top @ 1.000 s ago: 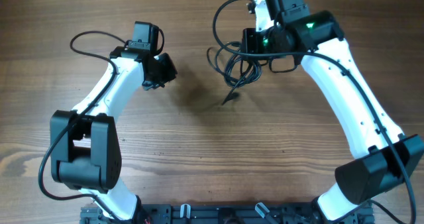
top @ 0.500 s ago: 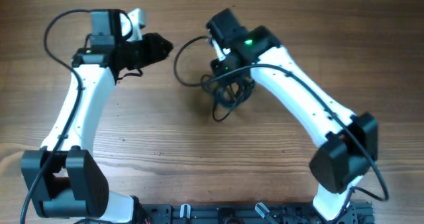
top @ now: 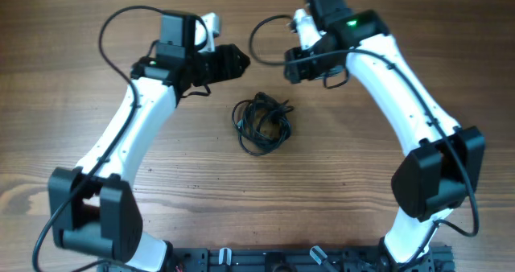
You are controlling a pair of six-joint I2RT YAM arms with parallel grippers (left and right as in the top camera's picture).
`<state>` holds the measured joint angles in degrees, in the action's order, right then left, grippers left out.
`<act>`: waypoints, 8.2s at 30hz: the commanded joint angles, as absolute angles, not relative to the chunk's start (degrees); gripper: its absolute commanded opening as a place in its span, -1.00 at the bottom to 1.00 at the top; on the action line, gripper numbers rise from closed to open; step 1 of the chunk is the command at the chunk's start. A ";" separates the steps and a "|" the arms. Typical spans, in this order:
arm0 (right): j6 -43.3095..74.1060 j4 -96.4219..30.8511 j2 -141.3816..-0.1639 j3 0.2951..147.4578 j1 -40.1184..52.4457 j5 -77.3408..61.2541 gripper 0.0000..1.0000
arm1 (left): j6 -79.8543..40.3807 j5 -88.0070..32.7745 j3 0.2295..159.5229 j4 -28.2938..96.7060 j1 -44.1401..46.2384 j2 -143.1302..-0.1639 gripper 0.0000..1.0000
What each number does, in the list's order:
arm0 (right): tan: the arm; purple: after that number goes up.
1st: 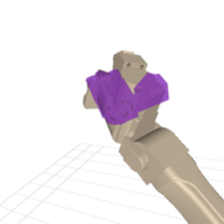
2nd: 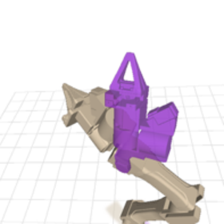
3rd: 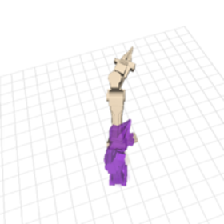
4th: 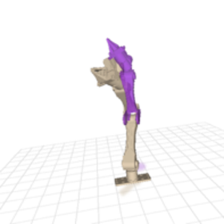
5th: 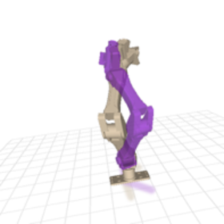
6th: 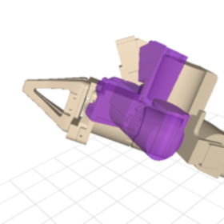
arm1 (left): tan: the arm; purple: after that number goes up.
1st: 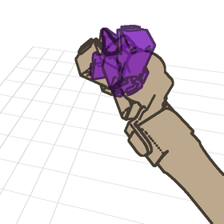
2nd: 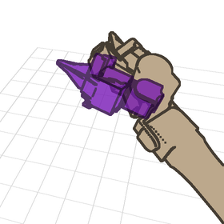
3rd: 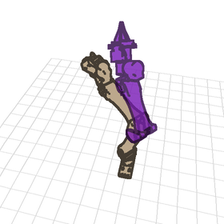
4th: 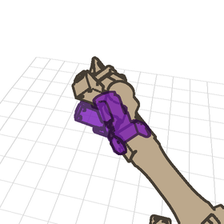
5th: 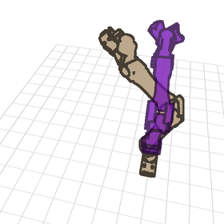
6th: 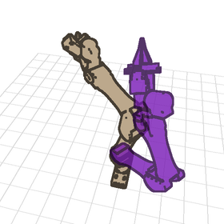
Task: Untangle cables
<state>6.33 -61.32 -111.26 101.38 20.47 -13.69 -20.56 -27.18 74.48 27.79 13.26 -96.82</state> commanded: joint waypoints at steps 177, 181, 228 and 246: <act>-9.37 -45.80 -102.65 101.97 28.80 -17.47 -0.17 | -7.90 -62.00 79.83 40.34 1.10 -101.25 -0.92; -12.49 -45.89 -102.98 101.95 31.48 -16.99 -0.20 | -15.57 -66.48 79.83 38.20 0.82 -101.25 -0.92; -28.75 -57.08 -101.67 101.97 18.04 -71.29 -0.91 | -27.90 -44.73 79.83 31.09 -4.25 -101.25 -0.80; 1.04 -45.23 -101.69 101.97 18.13 -49.58 -0.91 | -15.18 -44.97 79.83 33.63 0.49 -101.23 -0.59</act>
